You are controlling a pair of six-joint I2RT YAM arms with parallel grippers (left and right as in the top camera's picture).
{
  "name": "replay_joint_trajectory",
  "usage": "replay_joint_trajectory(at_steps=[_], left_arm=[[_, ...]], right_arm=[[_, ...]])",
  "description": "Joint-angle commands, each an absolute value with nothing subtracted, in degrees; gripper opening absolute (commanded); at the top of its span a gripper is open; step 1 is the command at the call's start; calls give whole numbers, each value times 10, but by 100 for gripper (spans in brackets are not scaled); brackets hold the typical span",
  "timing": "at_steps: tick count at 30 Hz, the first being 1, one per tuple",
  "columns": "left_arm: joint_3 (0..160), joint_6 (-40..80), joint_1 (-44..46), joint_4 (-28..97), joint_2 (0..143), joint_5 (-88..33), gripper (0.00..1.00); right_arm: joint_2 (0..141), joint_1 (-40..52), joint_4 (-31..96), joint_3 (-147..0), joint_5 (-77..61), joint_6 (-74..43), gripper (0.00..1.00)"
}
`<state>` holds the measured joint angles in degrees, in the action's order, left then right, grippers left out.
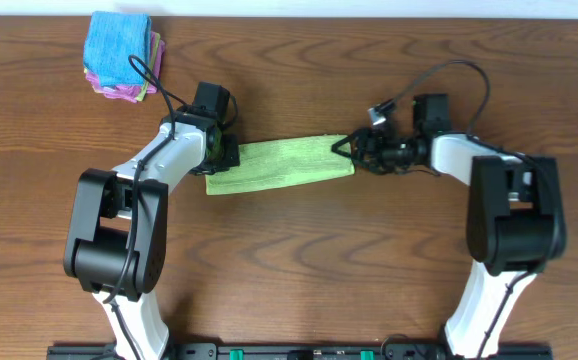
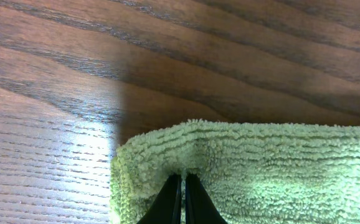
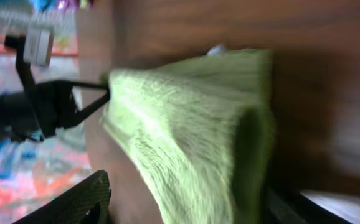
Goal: Fold the cloth
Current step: 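Grasp the strip's right end with right gripper and fold it left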
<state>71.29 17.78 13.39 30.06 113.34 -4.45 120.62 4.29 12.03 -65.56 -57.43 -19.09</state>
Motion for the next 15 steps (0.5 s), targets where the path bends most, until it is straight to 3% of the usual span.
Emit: replay_joint_trajectory(at_steps=[1, 5, 6, 11, 15], left_arm=[[685, 178, 135, 326, 1160, -61, 6], [688, 178, 133, 331, 1148, -60, 6], [692, 178, 130, 338, 1141, -60, 6], [727, 178, 113, 385, 1062, -60, 5], [743, 178, 101, 418, 958, -60, 6]], right_arm=[[1238, 84, 125, -646, -542, -197, 61], [1237, 88, 126, -660, -543, -213, 7], [1237, 84, 128, -666, -545, -221, 1], [1222, 54, 198, -719, -550, -216, 2], [1183, 33, 325, -771, -442, -181, 2]])
